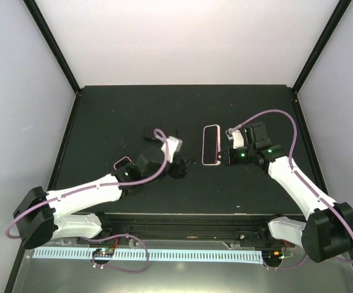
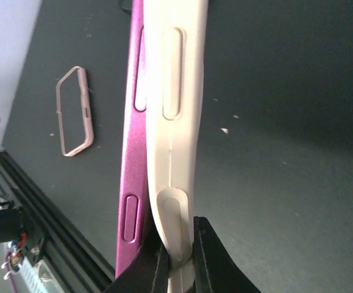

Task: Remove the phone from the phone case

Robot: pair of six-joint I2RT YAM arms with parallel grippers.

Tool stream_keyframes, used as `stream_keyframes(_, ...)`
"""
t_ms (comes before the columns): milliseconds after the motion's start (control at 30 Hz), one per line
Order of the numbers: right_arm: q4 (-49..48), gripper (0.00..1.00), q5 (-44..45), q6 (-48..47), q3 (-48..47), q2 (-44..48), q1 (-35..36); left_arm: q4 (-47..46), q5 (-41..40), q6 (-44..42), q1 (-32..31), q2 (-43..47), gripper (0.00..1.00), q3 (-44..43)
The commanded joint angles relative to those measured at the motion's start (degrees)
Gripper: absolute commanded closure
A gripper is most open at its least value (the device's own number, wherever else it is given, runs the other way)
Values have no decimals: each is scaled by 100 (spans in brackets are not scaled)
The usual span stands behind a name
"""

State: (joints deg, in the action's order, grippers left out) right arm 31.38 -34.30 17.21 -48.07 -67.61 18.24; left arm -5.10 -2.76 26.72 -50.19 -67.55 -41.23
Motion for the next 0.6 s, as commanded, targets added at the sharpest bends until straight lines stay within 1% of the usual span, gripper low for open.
stream_keyframes(0, 25, 99, 597, 61, 30, -86, -21, -69, -1305, -1148, -852, -12, 25, 185)
stream_keyframes(100, -318, 99, 493, 158, 329, -270, -27, -28, -1988, -1495, -1402, -428, 16, 41)
stream_keyframes(233, -299, 99, 637, 285, 153, -719, -27, 16, -2573, -1844, -1842, -1187, 15, -321)
stream_keyframes(300, -338, 99, 674, 264, 93, -934, -23, -98, -2618, -1996, -1929, -1489, 15, -446)
stream_keyframes(400, -317, 99, 827, 320, 41, -1151, -21, -350, -2468, -2254, -1941, -1817, 17, -542)
stream_keyframes(567, -172, 99, 852, 379, -2, -1173, -24, -940, -2380, -2772, -1950, -2187, 17, -575)
